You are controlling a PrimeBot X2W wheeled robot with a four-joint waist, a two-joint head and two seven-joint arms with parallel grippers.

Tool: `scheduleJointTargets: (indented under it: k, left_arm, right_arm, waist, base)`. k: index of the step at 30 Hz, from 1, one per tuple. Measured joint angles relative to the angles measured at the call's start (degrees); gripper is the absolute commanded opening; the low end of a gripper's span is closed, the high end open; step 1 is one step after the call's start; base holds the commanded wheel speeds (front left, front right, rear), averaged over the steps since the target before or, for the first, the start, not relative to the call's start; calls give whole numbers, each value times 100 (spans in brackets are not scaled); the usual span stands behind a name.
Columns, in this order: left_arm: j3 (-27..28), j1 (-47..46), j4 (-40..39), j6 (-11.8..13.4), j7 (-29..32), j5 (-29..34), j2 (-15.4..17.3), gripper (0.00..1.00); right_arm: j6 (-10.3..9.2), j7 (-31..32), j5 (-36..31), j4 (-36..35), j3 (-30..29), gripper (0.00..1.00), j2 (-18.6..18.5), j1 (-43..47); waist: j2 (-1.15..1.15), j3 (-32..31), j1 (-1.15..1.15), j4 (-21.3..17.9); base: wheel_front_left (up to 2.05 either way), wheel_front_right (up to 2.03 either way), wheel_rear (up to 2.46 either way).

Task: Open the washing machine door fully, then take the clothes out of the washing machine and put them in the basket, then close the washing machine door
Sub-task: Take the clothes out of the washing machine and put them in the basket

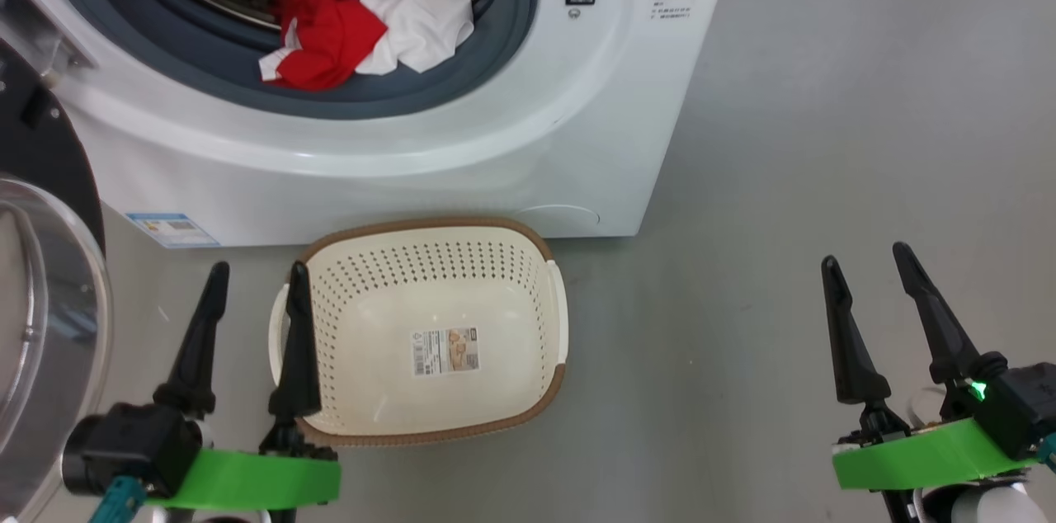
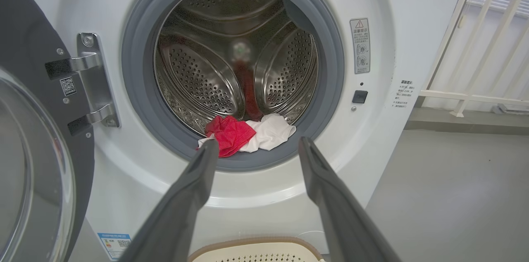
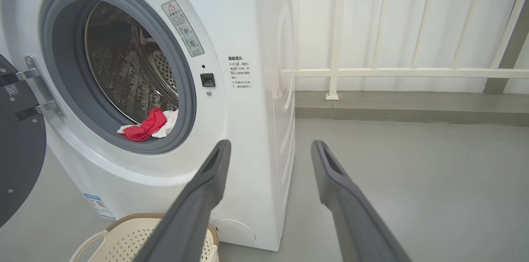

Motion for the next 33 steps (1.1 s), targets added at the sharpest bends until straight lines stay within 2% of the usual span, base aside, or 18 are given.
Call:
scheduleJointTargets:
  k: [15,19,33]
  left_arm:
    - [129,-1233,517,-202,-36,0,-86,100]
    - [168,-1638,817,-341,-38,-23,-96,100]
    - [364,-2919,1817,-554,-42,105,-57,100]
  right_arm:
    - [0,-58,-8,37,166,100,-15,-456]
    - [0,-62,-9,77,172,100,-20,-573]
    - [0,-121,-5,167,254,100,-37,-751]
  waist:
    - [0,738,0,-28]
    - [0,904,0,-52]
    - [0,1250,0,-260]
  base:
    - [0,0,0]
    - [0,0,0]
    - [0,0,0]
